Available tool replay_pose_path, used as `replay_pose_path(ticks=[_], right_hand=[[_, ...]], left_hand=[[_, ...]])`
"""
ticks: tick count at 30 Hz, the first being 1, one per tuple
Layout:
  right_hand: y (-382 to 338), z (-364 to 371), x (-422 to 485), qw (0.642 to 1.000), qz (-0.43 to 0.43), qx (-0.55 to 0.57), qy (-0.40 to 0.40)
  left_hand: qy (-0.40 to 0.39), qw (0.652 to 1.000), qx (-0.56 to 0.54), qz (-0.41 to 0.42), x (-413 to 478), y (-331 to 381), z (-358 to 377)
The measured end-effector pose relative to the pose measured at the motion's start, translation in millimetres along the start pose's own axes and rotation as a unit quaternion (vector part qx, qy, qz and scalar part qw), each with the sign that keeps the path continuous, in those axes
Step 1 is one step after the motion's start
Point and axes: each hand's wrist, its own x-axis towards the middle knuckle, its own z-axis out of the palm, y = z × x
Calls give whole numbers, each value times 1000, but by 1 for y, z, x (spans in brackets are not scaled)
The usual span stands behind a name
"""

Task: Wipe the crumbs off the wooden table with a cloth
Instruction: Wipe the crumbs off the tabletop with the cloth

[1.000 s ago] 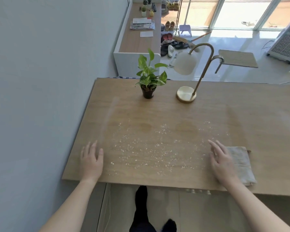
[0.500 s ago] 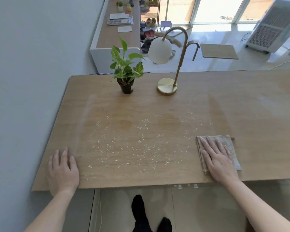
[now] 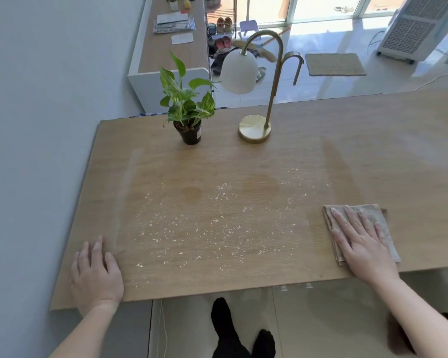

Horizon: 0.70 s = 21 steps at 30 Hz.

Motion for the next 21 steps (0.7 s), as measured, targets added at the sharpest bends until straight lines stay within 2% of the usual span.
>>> replay_pose_path(ticks=[3, 6, 8, 11, 13, 16, 19, 21], right_hand=[[-5, -14, 45, 996, 80, 36, 27], [-44, -17, 92, 989, 133, 55, 38], [-63, -11, 97, 995, 85, 36, 31], [-48, -3, 54, 999, -45, 2, -1], [-20, -8, 26, 998, -63, -5, -18], [4, -21, 33, 1000, -11, 11, 2], [-27, -21, 74, 993, 99, 38, 50], [-52, -17, 88, 990, 124, 45, 50]], left_hand=[[6, 1000, -2, 0, 1, 0, 4], [12, 1000, -6, 3, 1, -2, 5], [14, 1000, -5, 2, 0, -2, 6], [15, 1000, -10, 1, -1, -3, 4], [19, 1000, -15, -1, -2, -1, 4], [20, 1000, -16, 0, -2, 4, 2], [22, 999, -23, 1, -2, 6, 1], [23, 1000, -19, 3, -3, 5, 2]])
